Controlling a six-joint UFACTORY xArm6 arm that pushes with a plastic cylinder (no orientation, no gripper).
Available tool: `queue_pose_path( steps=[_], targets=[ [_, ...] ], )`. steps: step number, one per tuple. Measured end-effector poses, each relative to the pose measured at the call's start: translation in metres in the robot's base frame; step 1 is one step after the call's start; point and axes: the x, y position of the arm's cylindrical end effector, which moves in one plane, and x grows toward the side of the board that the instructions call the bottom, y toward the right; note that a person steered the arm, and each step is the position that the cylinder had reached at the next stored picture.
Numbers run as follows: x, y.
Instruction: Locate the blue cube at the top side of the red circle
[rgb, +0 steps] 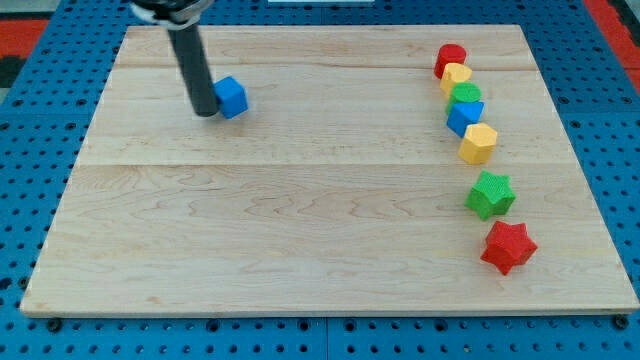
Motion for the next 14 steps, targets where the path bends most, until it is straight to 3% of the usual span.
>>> queue_pose_path(
  steps=[1, 2, 3, 4, 8, 11, 14],
  targets=[
    [-0.017, 0.024],
    [-0.016, -0.028],
    [-0.022, -0.015],
    [-0.033, 0.049],
    [-0.135, 0.173],
    [-0.117, 0.104],
    [-0.124, 0.198]
  ],
)
